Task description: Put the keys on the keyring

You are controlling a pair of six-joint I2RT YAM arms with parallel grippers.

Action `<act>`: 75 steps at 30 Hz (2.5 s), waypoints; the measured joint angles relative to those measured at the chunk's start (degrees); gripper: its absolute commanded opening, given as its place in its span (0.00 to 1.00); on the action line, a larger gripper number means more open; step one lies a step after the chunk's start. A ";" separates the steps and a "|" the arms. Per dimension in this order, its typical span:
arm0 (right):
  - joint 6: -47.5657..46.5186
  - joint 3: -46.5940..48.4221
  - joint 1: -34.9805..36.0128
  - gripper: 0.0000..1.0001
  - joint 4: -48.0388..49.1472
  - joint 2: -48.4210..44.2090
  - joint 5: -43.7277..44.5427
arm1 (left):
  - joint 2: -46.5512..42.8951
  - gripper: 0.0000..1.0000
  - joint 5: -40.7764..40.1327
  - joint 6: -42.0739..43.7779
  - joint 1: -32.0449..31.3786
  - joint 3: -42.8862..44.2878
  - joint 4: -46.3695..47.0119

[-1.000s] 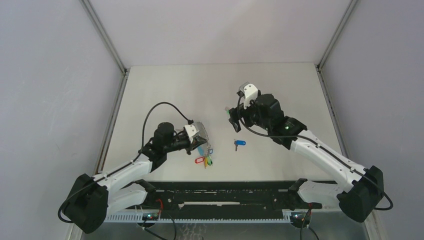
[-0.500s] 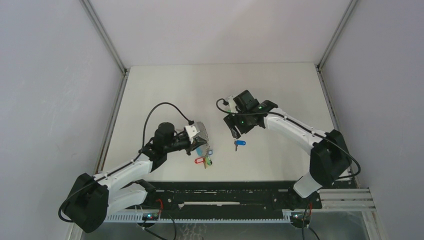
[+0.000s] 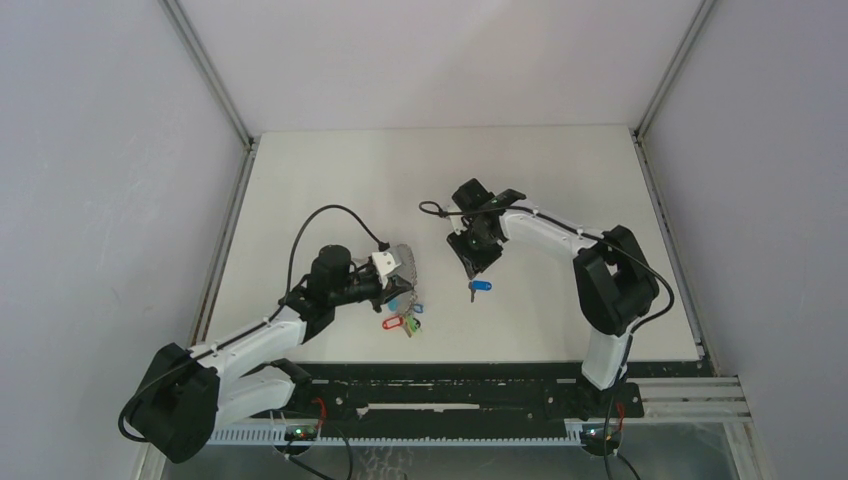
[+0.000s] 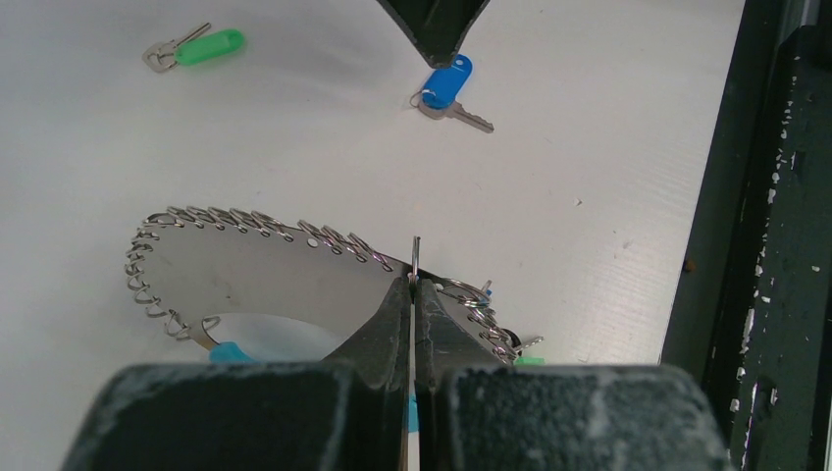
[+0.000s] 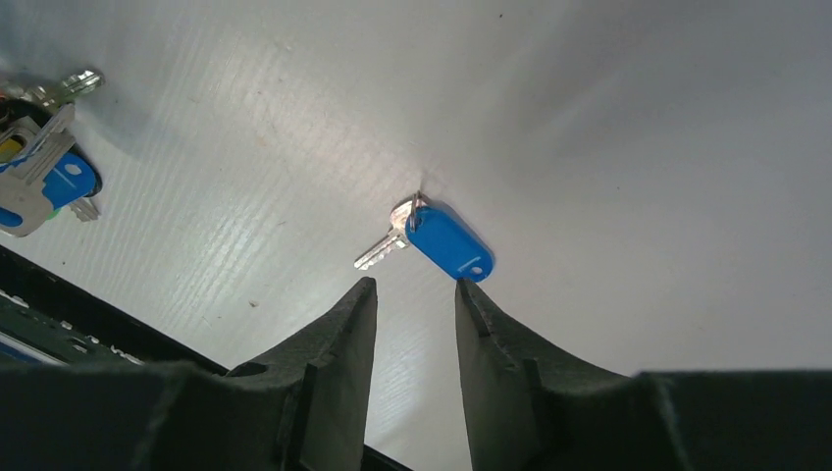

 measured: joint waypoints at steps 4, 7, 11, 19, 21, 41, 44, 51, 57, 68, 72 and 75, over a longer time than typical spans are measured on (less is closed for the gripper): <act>-0.13 2.75 0.02 0.31 -1.44 3.56 -0.17 | 0.13 0.00 0.00 0.26 0.00 0.00 -0.22; -0.20 4.26 0.20 0.31 -2.56 5.42 -0.17 | 0.26 0.00 0.00 0.39 0.00 0.00 -0.44; -0.22 6.60 0.61 0.31 -4.37 7.63 0.04 | 0.26 0.00 0.00 0.42 0.00 0.00 -0.52; -0.63 11.85 1.77 0.25 -8.09 13.44 1.38 | 0.28 0.00 0.00 0.42 0.00 0.00 -0.55; -0.81 12.94 2.05 0.24 -8.98 14.82 1.73 | 0.26 0.00 0.00 0.42 0.00 0.00 -0.55; -1.40 16.68 3.58 0.18 -14.56 18.88 4.44 | 0.26 0.00 0.02 0.44 0.00 0.00 -0.57; -1.42 16.96 3.74 0.18 -14.84 19.52 4.44 | 0.26 0.00 0.02 0.44 0.00 0.00 -0.59; -1.46 17.70 3.91 0.13 -15.26 20.17 4.46 | 0.26 0.00 0.04 0.44 0.00 0.00 -0.59; -1.62 17.70 3.93 0.06 -15.72 20.17 4.74 | 0.26 0.00 0.09 0.44 0.00 0.00 -0.61; -2.05 17.40 4.04 0.00 -15.15 19.87 6.14 | 0.26 0.00 0.20 0.44 0.00 0.00 -0.61; -3.02 13.25 4.37 0.00 -12.09 15.39 6.64 | 0.22 0.00 0.20 0.44 0.00 0.00 -0.61; -4.02 8.85 4.57 0.00 -8.70 9.14 6.60 | -0.07 0.00 0.15 0.44 0.00 0.00 -0.66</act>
